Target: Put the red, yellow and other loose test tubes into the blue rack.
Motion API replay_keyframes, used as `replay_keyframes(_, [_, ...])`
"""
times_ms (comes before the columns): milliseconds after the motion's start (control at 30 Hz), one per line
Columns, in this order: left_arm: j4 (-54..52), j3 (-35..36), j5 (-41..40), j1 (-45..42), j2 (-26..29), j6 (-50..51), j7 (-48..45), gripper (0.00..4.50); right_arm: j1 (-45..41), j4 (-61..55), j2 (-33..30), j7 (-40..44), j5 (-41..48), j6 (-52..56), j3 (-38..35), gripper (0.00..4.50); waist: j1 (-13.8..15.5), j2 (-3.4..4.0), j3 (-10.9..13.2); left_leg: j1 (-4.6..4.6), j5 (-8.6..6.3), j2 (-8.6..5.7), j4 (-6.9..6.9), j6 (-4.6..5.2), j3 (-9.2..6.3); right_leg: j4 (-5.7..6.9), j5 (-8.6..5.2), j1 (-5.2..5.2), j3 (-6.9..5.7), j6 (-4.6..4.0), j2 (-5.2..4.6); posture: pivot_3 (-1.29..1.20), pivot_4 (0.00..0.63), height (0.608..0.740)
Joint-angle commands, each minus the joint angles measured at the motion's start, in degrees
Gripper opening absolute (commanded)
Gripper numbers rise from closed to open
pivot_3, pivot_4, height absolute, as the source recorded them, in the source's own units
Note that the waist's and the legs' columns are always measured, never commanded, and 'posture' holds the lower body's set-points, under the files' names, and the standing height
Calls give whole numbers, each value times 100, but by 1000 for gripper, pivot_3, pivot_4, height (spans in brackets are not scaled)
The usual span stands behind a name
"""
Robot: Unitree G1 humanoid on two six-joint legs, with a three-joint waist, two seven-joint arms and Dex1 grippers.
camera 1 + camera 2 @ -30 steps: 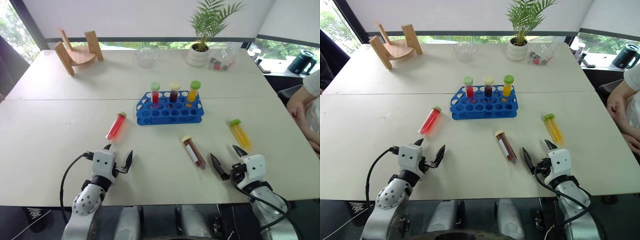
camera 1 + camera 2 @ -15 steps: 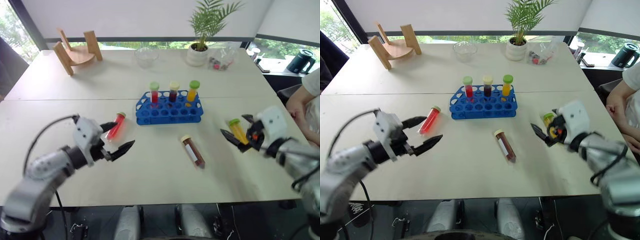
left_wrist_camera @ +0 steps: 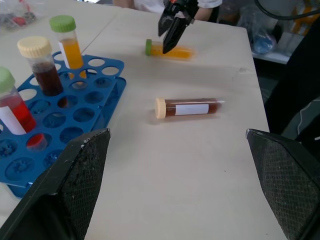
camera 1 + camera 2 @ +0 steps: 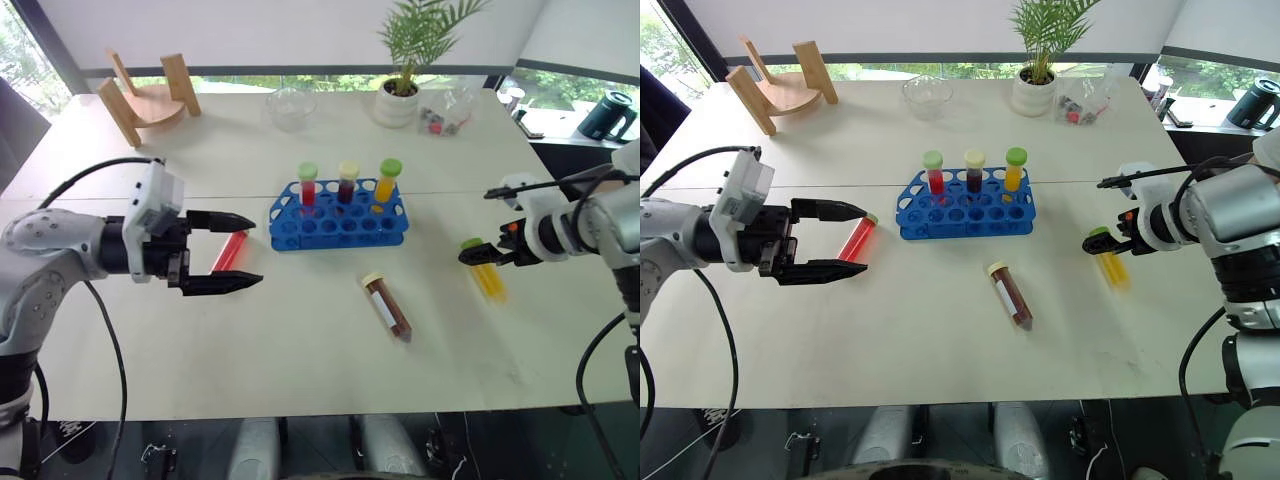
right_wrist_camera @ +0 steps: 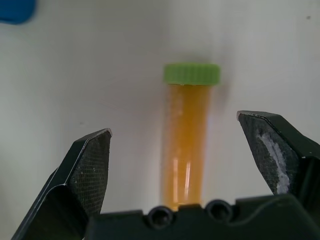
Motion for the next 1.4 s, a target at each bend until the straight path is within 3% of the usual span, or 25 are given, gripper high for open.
replay_keyframes(33, [-131, 122, -13, -73, 63, -46, -14, 4467, -305, 506, 47, 305, -325, -446, 274, 4500, -1, 1, 2, 0, 0, 0, 1, 0, 0, 1, 0, 0, 0, 0, 0, 0, 150, 740])
replay_keyframes(133, [-193, 184, -57, -60, 78, -10, 35, 4467, -505, 1065, 233, 528, -572, -741, 506, 4500, -18, 2, 2, 1, 0, 0, 8, 0, 2, 6, 0, 2, 0, 0, 1, 0, 150, 740])
replay_keyframes(200, [-254, 222, -97, -29, 90, 20, 68, 4500, -606, 1349, 327, 711, -741, -935, 654, 3945, -20, 3, 3, 2, 0, 0, 9, 0, 2, 9, 1, 1, 0, 1, 1, 0, 150, 740])
replay_keyframes(267, [-300, 258, -123, 13, 106, 41, 86, 4500, -671, 1519, 389, 901, -877, -1064, 775, 3213, -15, 4, 4, 2, 0, 0, 8, -1, 1, 10, 1, 1, 0, 1, 2, 0, 150, 740])
replay_keyframes(400, [-323, 280, -119, 35, 124, 55, 122, 4500, -754, 1725, 495, 1219, -1096, -1169, 912, 1105, -8, 6, 5, 2, 0, 1, 7, -1, 0, 10, 1, 0, 0, 2, 3, 0, 150, 740])
replay_keyframes(433, [-319, 280, -100, 36, 131, 49, 128, 4500, -763, 1749, 516, 1256, -1142, -1164, 913, 776, -6, 5, 5, 2, 0, 1, 7, -1, 0, 10, 1, 1, 0, 2, 3, 0, 150, 740])
replay_keyframes(533, [-322, 313, -84, 53, 136, 61, 176, 4500, -788, 1709, 539, 1345, -1212, -1080, 837, 765, -6, 5, 5, 2, 0, 1, 8, -1, 0, 10, 1, 1, 0, 2, 2, 0, 150, 740])
replay_keyframes(700, [-325, 559, -51, 206, 110, 101, 439, 4500, -743, 467, 817, 885, -734, -1736, -839, 765, -45, 28, 18, 2, 0, 1, 8, -1, 2, 19, 2, -3, 2, 4, 2, 0, 150, 740])
replay_keyframes(833, [-376, 645, -113, 247, 66, 157, 624, 4500, -40, -850, 1722, 26, -259, -2193, -2340, 765, -58, 17, 14, 2, 0, 5, 3, -1, -15, 20, 2, 0, -2, 3, 14, 0, 150, 740])
replay_keyframes(967, [-442, 689, -178, 270, 21, 210, 802, 4500, 1166, -2037, 2790, -638, -197, -3870, -3059, 765, 0, 16, 14, 2, 1, 3, 6, -1, -20, 18, 1, 10, -6, 4, 10, 0, 150, 740])
replay_keyframes(1133, [-403, 576, -219, 180, -94, 244, 997, 4500, 2315, -2218, 3957, -870, -379, -6194, -3012, 765, 6, 18, 15, 6, 4, 0, 11, -8, -12, 21, 3, 13, -3, 6, 2, 0, 150, 740])
replay_keyframes(1267, [-418, 413, -226, 68, -188, 282, 1046, 4500, 2608, -1444, 4401, -962, -689, -7453, -2756, 765, -21, 18, 15, 14, 9, 0, 11, -15, -11, 24, 4, 17, -3, 6, 4, 0, 150, 740])
replay_keyframes(1400, [-317, 311, -134, -60, -188, 231, 991, 4500, 2497, -877, 4536, -1065, -791, -7987, -2691, 765, -82, 18, 16, 19, 12, 1, 11, -21, -14, 36, 4, 18, -2, 5, 6, 0, 150, 740])
